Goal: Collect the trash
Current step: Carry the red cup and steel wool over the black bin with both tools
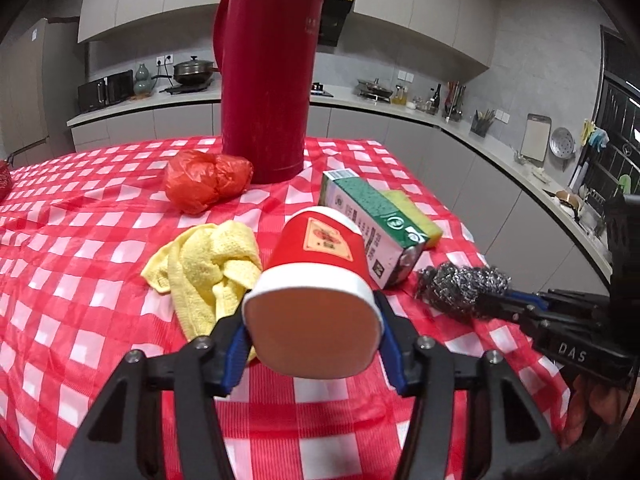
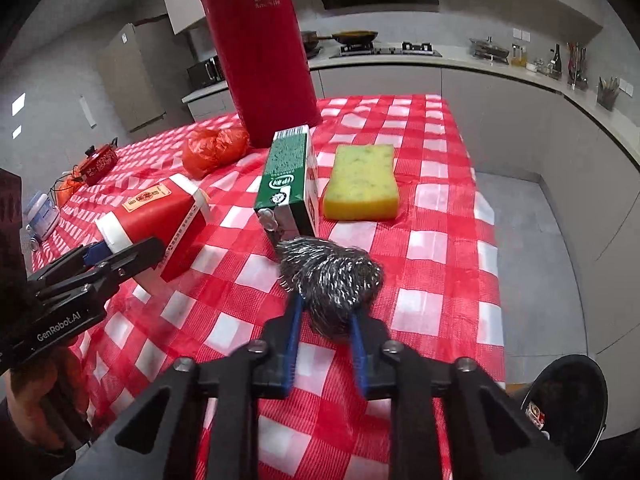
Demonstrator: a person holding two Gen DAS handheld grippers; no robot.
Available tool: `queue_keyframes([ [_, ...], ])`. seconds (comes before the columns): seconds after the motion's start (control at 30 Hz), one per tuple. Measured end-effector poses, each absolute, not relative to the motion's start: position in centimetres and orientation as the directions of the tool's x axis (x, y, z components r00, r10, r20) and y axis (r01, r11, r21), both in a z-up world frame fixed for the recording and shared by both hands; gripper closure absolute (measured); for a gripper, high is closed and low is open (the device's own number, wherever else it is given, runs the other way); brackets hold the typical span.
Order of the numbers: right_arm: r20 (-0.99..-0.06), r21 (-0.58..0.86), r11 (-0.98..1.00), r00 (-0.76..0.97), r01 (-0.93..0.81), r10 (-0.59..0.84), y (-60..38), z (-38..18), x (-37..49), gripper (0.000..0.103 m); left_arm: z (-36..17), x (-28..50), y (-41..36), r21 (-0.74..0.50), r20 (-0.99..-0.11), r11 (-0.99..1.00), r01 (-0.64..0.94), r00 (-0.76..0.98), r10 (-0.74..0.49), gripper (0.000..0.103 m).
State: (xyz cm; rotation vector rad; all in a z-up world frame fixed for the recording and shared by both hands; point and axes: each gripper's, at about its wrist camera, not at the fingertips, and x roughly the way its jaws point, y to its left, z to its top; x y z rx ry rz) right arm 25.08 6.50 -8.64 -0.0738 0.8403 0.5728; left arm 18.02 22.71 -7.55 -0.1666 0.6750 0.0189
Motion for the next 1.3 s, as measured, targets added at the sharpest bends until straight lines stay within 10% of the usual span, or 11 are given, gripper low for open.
queue_keyframes([
  [1.3, -0.64, 0.105, 0.945, 0.706, -0.311, 0.303, -16.0, -1.7, 18.4, 0.092, -4.0, 17.1, 3.0, -0.128, -0.576, 0.977, 0.171, 0.789, -0.213, 0.046],
])
